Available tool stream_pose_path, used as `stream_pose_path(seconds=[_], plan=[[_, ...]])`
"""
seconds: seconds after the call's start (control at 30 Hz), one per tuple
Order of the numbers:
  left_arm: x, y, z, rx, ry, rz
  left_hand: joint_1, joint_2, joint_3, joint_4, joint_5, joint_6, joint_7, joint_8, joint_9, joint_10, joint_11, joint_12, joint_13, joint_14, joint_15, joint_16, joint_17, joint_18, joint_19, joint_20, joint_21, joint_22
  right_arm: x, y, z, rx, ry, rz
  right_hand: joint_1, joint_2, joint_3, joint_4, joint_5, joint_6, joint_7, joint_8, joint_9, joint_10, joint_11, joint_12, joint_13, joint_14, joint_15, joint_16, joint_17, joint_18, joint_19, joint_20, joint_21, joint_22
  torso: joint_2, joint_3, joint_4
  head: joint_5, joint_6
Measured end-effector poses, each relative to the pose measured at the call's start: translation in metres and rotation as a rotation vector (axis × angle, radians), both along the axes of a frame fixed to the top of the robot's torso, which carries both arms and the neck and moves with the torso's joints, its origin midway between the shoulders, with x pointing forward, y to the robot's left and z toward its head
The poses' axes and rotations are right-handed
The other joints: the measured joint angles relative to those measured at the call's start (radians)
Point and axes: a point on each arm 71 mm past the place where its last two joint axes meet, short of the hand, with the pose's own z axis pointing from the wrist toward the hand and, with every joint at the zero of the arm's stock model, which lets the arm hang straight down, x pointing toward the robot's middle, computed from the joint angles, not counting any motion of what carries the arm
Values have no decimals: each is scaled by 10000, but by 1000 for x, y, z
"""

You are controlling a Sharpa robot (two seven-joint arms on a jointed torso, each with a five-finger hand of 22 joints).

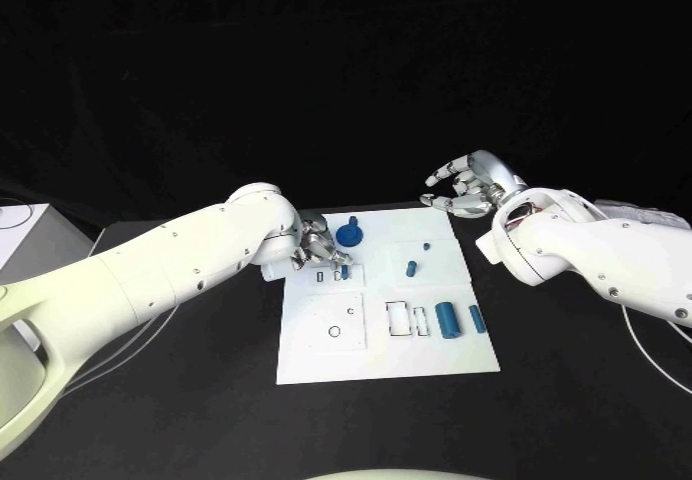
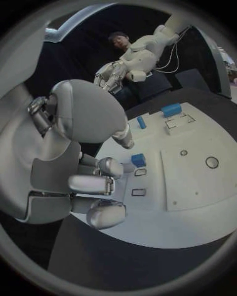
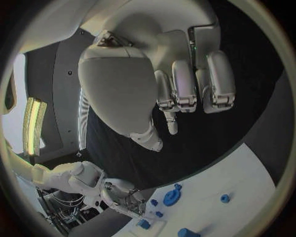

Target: Assemble the parts on the task board

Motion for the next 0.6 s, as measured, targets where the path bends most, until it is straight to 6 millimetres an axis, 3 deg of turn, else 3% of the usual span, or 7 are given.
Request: stream_pose_path(seconds=[0.17,0.6], plan=[[0,-2,-1,41,62,-47,0,0,0,0,0,-341,87,-239,8,-219,107,-117,-145,0,0,0,0,0,-86,63,0,-46,0,0,0,-14,16,0,0,0,0,0,0,0,0,0,8,0,0,0,0,0,0,0,0,0,0,0,0,-1,6,2,0,-45,-4],[0,-6,-4,63,206,-119,0,0,0,0,0,-395,142,-435,-59,-361,176,-232,-260,0,1,0,-1,0,-120,97,0,-46,0,2,0,-26,30,11,0,0,0,0,0,1,0,0,7,0,0,0,-2,0,0,0,0,0,0,0,0,-2,6,7,8,-127,-35]])
